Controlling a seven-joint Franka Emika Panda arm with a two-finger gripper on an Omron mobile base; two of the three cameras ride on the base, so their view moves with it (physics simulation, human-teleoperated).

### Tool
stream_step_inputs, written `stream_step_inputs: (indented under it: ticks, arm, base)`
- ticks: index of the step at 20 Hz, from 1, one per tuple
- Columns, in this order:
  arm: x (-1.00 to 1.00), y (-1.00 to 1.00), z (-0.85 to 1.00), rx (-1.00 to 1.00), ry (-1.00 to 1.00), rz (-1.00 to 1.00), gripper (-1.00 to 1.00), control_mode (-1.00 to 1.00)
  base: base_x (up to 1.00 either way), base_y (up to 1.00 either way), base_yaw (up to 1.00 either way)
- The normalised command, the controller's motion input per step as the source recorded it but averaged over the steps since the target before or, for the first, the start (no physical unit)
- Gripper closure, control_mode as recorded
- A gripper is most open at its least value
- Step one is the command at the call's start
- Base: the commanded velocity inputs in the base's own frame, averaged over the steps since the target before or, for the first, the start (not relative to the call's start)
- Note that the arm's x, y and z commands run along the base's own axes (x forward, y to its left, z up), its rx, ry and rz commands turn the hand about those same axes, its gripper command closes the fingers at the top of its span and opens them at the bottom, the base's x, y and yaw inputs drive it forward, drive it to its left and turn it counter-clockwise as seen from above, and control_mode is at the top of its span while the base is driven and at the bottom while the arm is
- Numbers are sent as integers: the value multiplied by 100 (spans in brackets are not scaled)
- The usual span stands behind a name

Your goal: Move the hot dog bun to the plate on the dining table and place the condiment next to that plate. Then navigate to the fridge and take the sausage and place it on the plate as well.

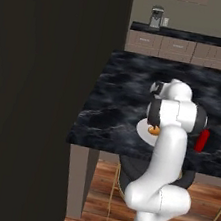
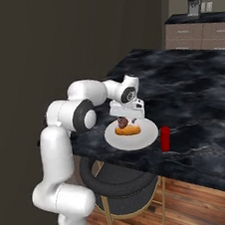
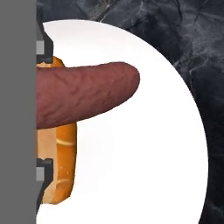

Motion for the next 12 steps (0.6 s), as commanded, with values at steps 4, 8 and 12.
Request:
stream_step_inputs:
  ticks: [4, 8, 12]
  arm:
    - [-4, -28, 27, 0, 0, 0, -100, -100]
    - [-3, -26, 43, 0, -1, 0, -100, -100]
    - [-18, -25, 55, 0, -5, -1, -100, -100]
  base:
    - [0, 0, 0]
    - [0, 0, 0]
    - [0, 0, 0]
